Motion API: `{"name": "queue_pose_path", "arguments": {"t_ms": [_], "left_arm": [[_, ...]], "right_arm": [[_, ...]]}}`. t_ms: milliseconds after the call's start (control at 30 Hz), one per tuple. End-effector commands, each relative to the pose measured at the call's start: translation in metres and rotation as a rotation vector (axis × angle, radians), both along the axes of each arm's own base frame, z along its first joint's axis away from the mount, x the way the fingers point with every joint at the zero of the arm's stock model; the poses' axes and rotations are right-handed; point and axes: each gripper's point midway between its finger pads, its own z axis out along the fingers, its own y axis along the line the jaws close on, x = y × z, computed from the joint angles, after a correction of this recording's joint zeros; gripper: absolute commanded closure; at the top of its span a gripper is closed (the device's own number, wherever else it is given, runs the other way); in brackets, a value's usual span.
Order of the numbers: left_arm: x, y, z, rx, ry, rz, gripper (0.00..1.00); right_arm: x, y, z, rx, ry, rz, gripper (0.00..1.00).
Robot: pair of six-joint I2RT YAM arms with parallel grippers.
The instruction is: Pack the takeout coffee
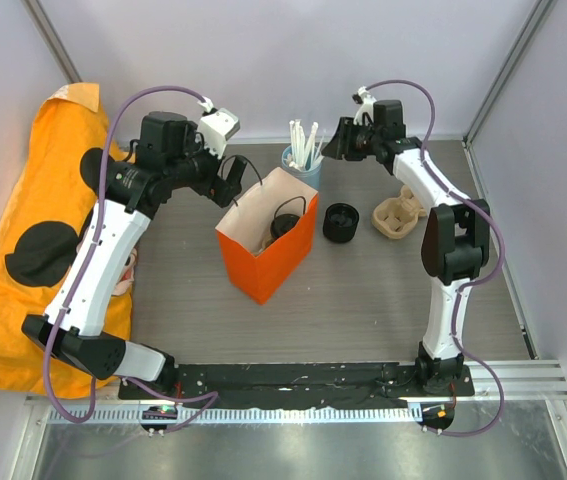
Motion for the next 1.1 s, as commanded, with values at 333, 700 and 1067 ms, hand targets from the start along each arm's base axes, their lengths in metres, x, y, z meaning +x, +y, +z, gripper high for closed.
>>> {"name": "queue_pose_path", "arguments": {"t_ms": [333, 700, 1067], "left_arm": [[0.0, -0.001, 0.008, -0.023, -0.014, 0.001, 0.0], [-0.001, 0.001, 0.009, -0.027, -0.017, 0.003, 0.01], [-0.001, 0.0, 0.011, -0.029, -0.021, 0.002, 0.0]], "right_arm": [[-0.002, 0.029, 0.016, 0.026, -0.063, 0.058, 0.66], [-0.003, 0.026, 0.015, -0.015, -0.075, 0.044, 0.82], [-0.007, 0.026, 0.037, -0.009, -0.1, 0.05, 0.96]]}}
